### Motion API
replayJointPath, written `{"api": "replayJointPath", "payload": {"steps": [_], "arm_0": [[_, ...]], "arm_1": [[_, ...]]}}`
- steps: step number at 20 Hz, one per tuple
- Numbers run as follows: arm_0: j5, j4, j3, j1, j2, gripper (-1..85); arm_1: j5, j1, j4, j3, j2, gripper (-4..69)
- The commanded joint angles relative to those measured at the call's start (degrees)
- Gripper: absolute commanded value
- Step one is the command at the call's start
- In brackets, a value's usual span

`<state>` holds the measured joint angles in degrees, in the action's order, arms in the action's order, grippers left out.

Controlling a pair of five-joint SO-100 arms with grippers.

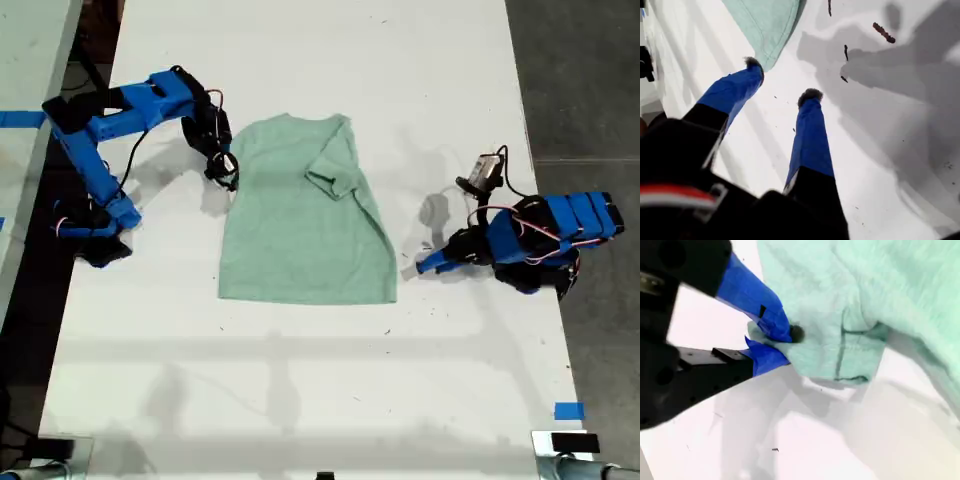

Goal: Fold t shirt

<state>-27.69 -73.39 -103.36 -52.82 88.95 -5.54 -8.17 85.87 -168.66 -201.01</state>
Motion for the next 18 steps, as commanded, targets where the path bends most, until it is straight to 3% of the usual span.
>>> {"api": "replayJointPath", "payload": {"steps": [1, 4, 6, 11, 16, 17, 18], "arm_0": [[2.72, -10.11, 18.19, 5.01, -0.53, -0.1], [3.96, -19.60, 40.43, 9.05, -10.81, -0.1], [4.31, -20.04, 48.43, 11.16, -16.26, -0.1], [2.02, -8.53, 48.87, 15.91, -19.86, -0.1], [0.62, -1.05, 48.69, 19.78, -25.31, 0.4], [0.62, 0.26, 48.69, 20.74, -26.98, 7.0], [0.26, 1.58, 48.69, 21.80, -28.56, 19.9]], "arm_1": [[0.62, -0.35, 0.26, 0.09, 0.44, 18.3], [0.62, -0.35, 0.26, 0.09, 0.44, 18.3], [0.62, -0.35, 0.26, 0.09, 0.44, 18.3], [0.62, -0.35, 0.26, 0.09, 0.44, 18.3], [0.62, -0.35, 0.26, 0.09, 0.44, 18.3], [0.62, -0.35, 0.26, 0.09, 0.44, 18.3], [0.62, -0.35, 0.26, 0.09, 0.44, 18.3]]}}
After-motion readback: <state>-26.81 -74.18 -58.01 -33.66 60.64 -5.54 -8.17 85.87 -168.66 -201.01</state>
